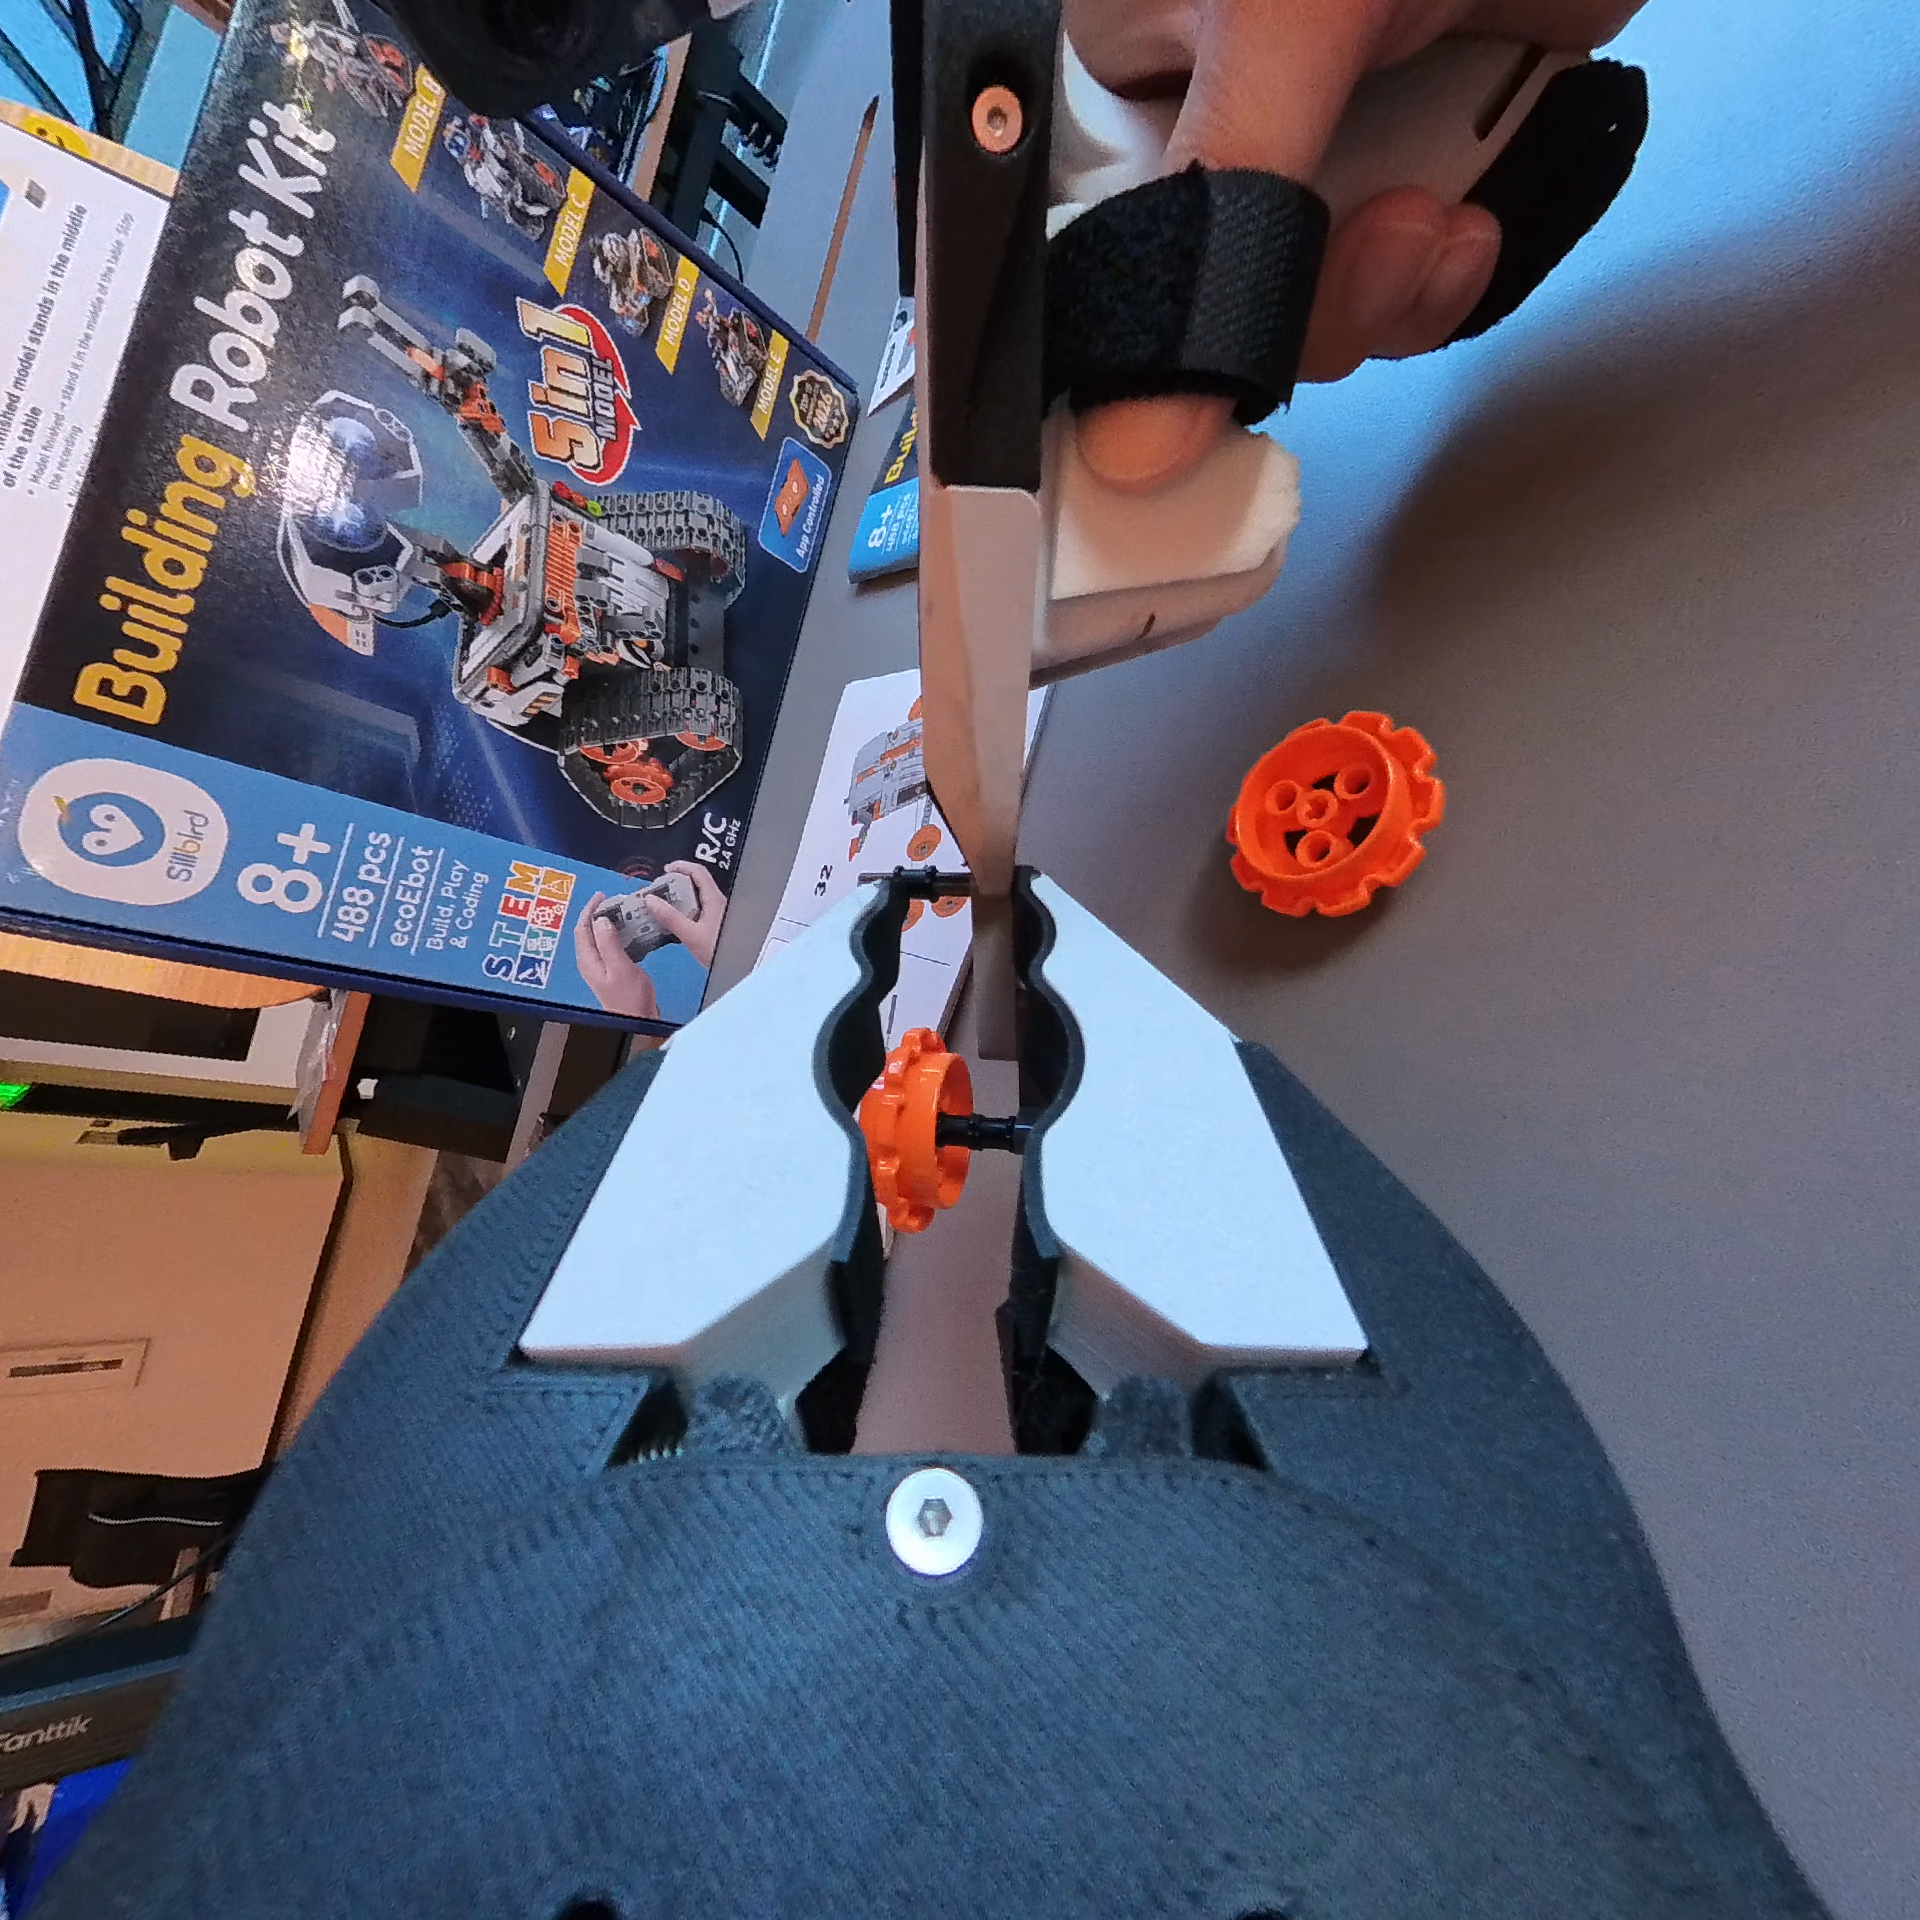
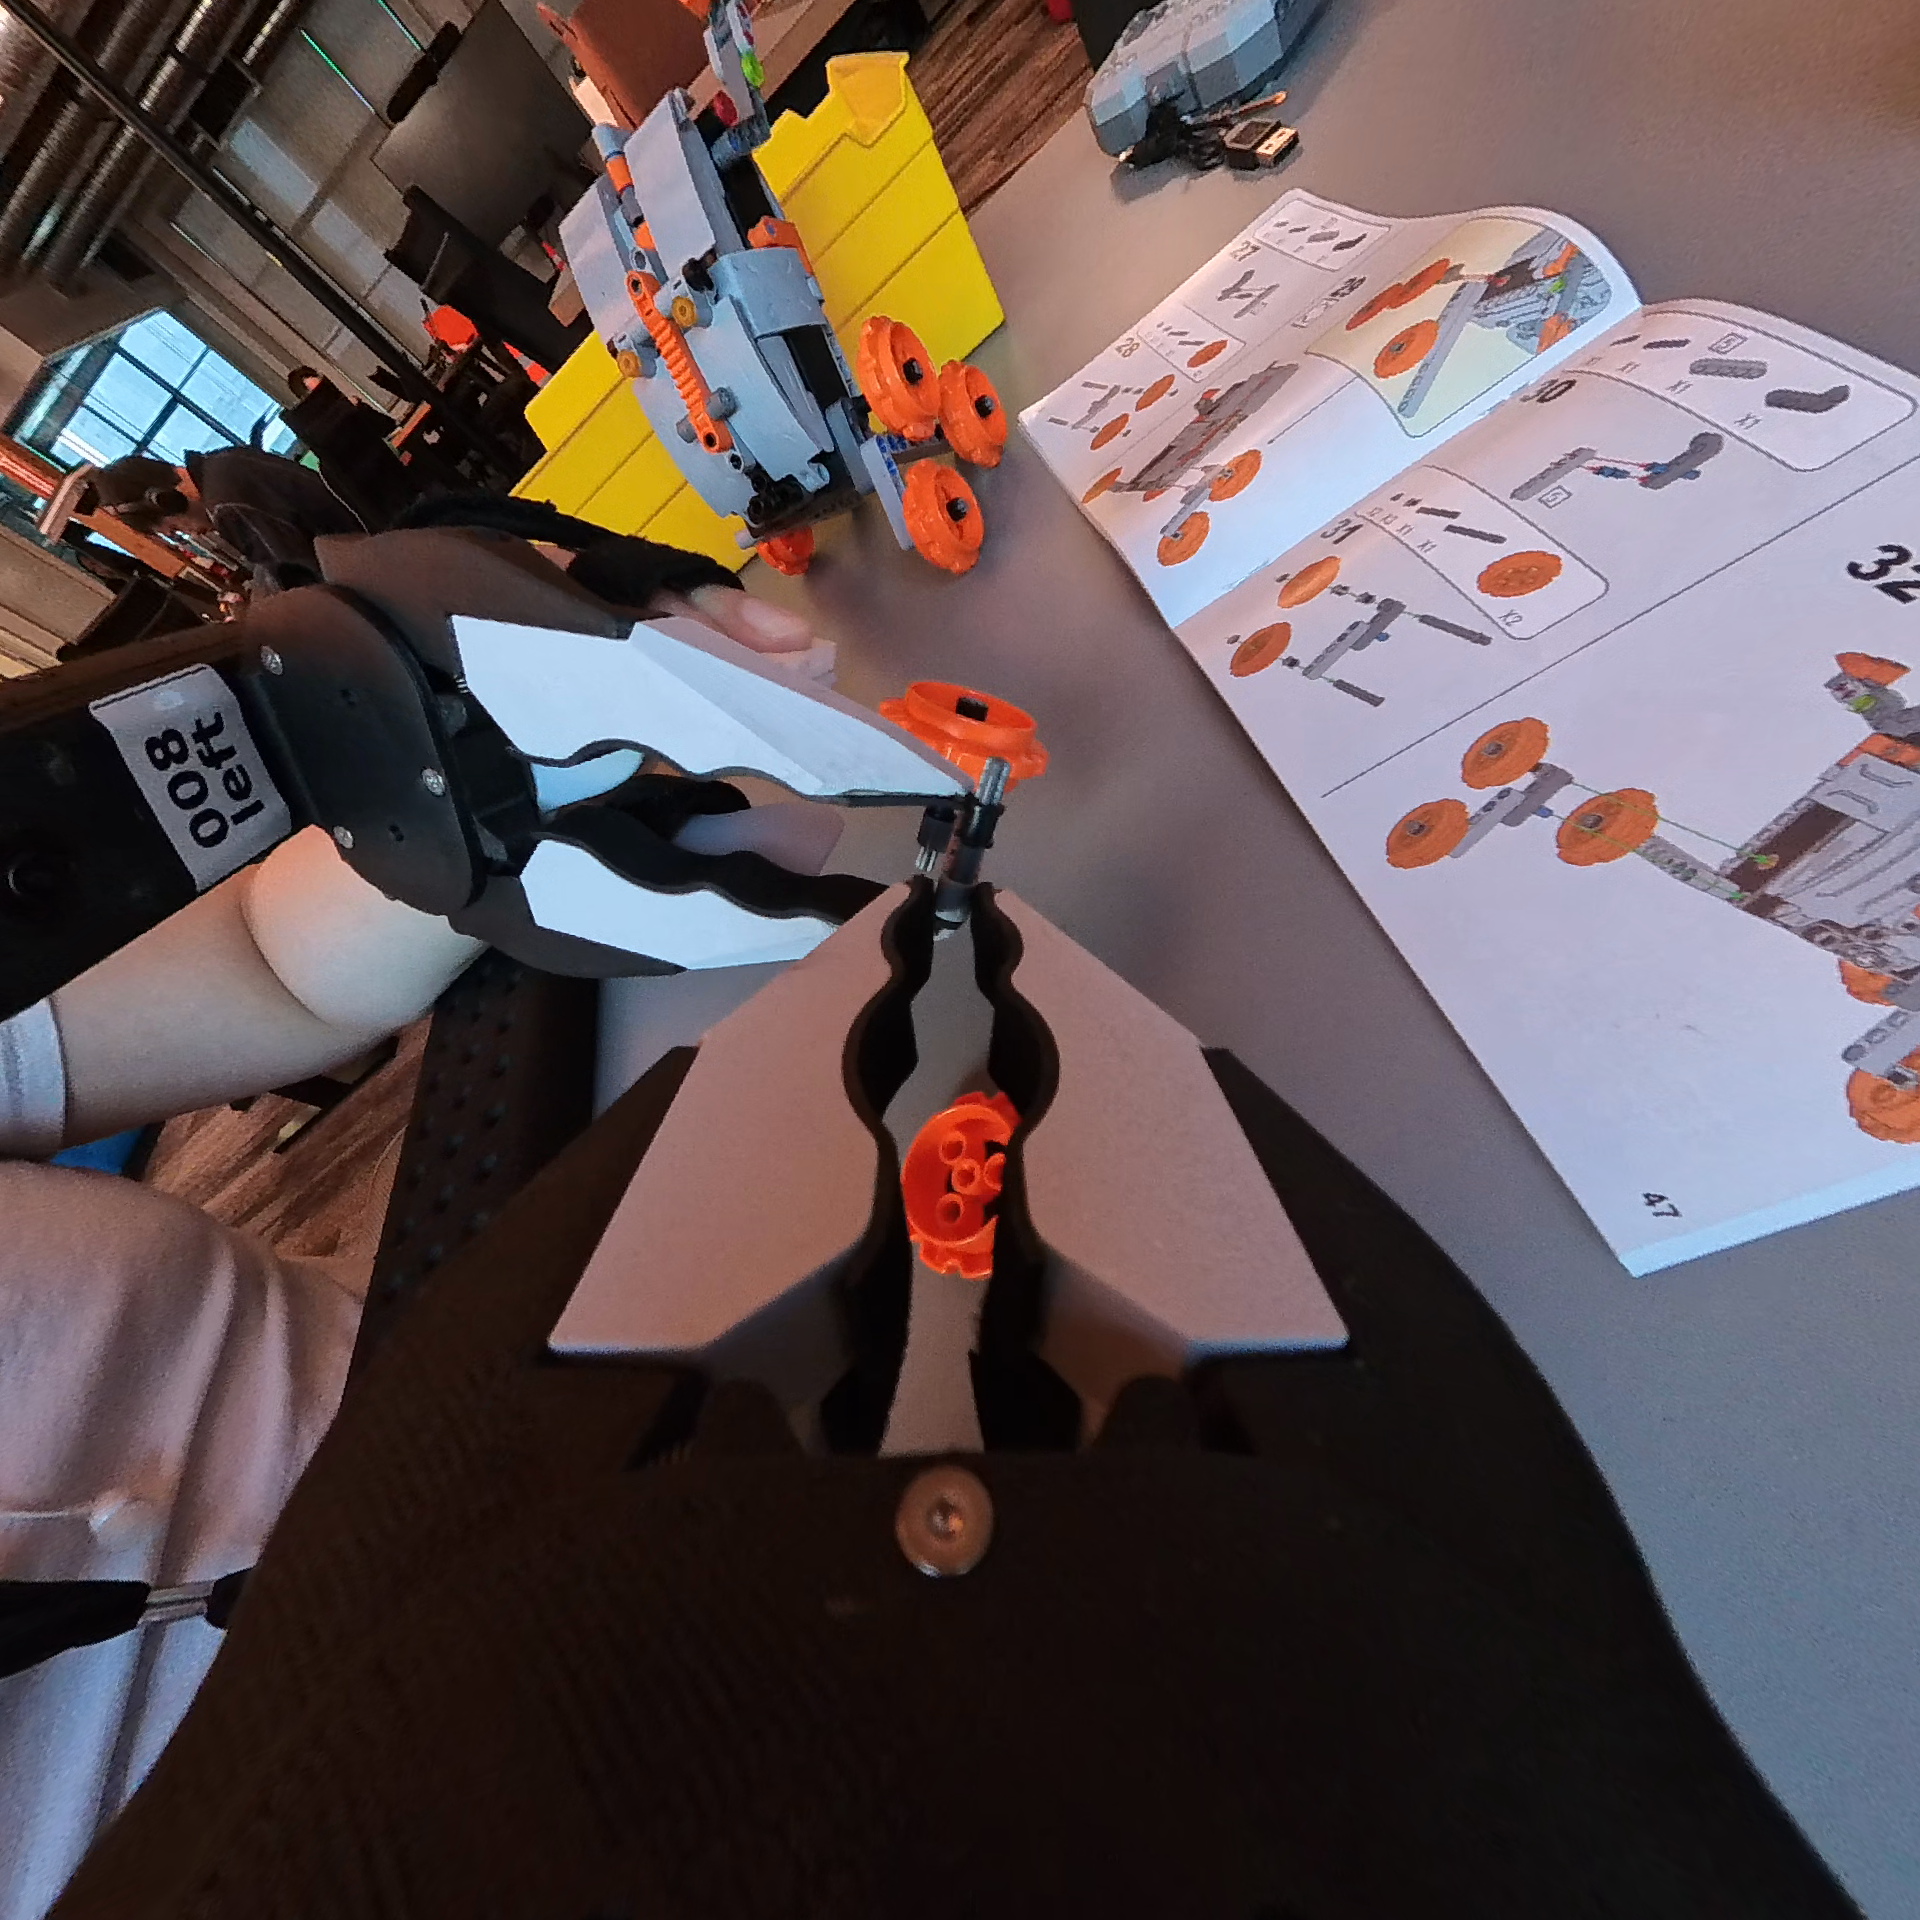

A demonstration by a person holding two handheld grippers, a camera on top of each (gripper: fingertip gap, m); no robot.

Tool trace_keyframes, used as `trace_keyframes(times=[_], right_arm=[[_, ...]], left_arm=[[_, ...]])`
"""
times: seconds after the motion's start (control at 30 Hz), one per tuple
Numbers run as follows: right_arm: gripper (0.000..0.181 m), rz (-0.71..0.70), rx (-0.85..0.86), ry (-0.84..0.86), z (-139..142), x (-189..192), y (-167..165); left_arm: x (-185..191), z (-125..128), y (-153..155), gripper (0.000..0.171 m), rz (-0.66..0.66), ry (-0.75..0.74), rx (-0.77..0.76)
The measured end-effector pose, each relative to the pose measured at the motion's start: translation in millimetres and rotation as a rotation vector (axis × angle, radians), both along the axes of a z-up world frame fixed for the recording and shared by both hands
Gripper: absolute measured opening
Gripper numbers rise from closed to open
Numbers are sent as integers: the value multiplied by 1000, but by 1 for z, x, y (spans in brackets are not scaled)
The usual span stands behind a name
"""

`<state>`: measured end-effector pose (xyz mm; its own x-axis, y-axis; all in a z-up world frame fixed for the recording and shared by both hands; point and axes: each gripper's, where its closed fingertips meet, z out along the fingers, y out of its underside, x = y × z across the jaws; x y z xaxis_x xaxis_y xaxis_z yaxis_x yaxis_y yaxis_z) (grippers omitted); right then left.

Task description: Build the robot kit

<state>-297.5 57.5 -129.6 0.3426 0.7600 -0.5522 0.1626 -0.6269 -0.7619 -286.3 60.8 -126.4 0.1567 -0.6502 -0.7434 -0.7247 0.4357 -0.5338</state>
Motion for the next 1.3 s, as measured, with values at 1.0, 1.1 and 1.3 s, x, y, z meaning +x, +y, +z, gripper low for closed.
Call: trace_keyframes(times=[1.0,1.1,1.3], right_arm=[[7,-24,-78,117,4,3,7],[16,-16,-121,180,9,4,6],[22,3,-231,373,30,8,7]], left_arm=[[3,0,2,6,-3,0,48],[5,5,-1,6,-16,-21,58],[5,13,-3,6,-24,-76,35]])
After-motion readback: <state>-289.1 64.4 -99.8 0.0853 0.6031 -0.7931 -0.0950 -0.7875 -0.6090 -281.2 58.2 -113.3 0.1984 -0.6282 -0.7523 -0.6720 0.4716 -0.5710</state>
